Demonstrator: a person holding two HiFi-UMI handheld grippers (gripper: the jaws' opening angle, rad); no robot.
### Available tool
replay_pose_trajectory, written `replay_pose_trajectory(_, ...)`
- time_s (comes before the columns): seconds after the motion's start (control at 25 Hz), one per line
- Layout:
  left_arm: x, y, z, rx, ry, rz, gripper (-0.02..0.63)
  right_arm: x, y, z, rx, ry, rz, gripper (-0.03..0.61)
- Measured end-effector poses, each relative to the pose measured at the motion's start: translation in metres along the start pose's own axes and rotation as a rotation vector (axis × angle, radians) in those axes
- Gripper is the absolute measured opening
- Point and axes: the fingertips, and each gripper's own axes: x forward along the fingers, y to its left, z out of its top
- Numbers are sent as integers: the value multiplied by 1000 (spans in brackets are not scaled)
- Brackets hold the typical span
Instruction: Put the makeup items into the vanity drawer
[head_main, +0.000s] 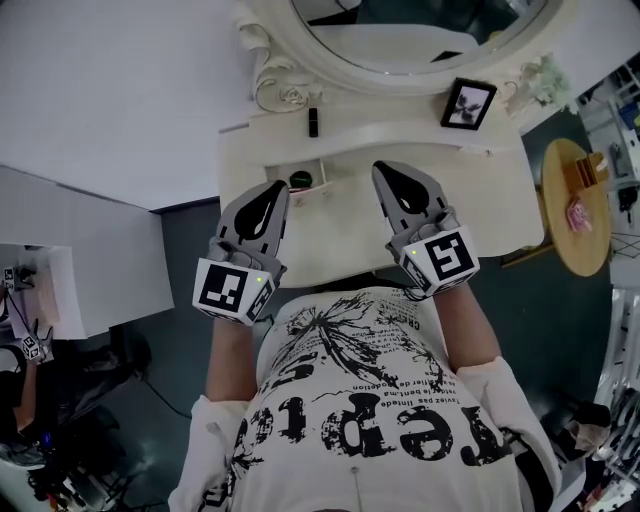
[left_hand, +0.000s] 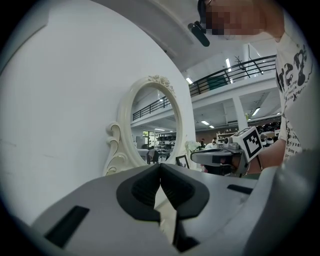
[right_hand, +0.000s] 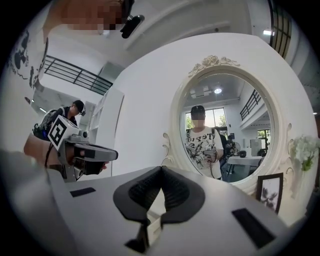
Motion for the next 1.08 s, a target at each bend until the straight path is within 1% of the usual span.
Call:
replay_pose_trajectory(0.2, -9, 0, -1, 8, 2, 11, 14, -2, 7, -2, -2, -13, -2, 12)
replay_pose_trajectory(0.44, -21, 5, -7, 6, 1, 22, 14, 0, 17, -10, 10, 7, -22, 12)
replay_pose_trajectory(0.8, -34, 10, -11, 1, 12, 28, 14, 1, 32, -14, -7, 17, -30, 12)
replay_pose_trajectory(1.08, -42, 7, -11, -2, 5, 29, 14, -2, 38, -13, -12, 16, -47, 12)
